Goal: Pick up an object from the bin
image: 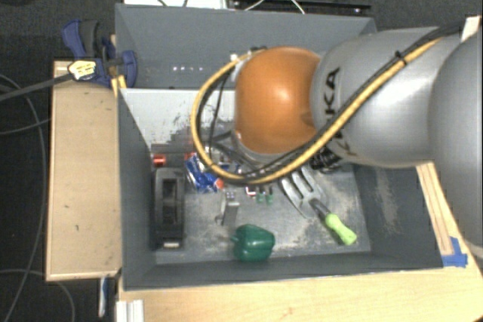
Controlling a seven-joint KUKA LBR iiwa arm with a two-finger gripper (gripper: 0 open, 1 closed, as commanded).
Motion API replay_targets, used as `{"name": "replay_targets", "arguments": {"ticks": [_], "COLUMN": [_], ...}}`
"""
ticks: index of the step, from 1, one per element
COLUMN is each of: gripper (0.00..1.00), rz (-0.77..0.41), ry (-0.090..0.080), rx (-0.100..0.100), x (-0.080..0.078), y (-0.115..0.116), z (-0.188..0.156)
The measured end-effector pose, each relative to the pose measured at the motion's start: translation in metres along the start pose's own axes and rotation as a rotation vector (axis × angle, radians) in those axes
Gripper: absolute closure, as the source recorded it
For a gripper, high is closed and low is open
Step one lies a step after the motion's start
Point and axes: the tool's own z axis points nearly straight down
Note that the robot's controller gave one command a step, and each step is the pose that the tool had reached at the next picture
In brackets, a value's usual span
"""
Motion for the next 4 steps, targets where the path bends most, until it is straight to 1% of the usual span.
{"name": "replay_targets", "arguments": {"ticks": [1,2,3,4], "gripper": [0.00,0.00,0.00,0.00], "rz": [0.006,0.044,-0.097,0.045], "ry": [-0.008,-0.016,-0.024,-0.023], "rx": [-0.002,-0.007,-0.008,-0.010], "x": [-0.002,-0.071,-0.078,-0.074], "y": [-0.001,-0.017,-0.024,-0.016], "z": [-0.004,0.105,0.105,0.101]}}
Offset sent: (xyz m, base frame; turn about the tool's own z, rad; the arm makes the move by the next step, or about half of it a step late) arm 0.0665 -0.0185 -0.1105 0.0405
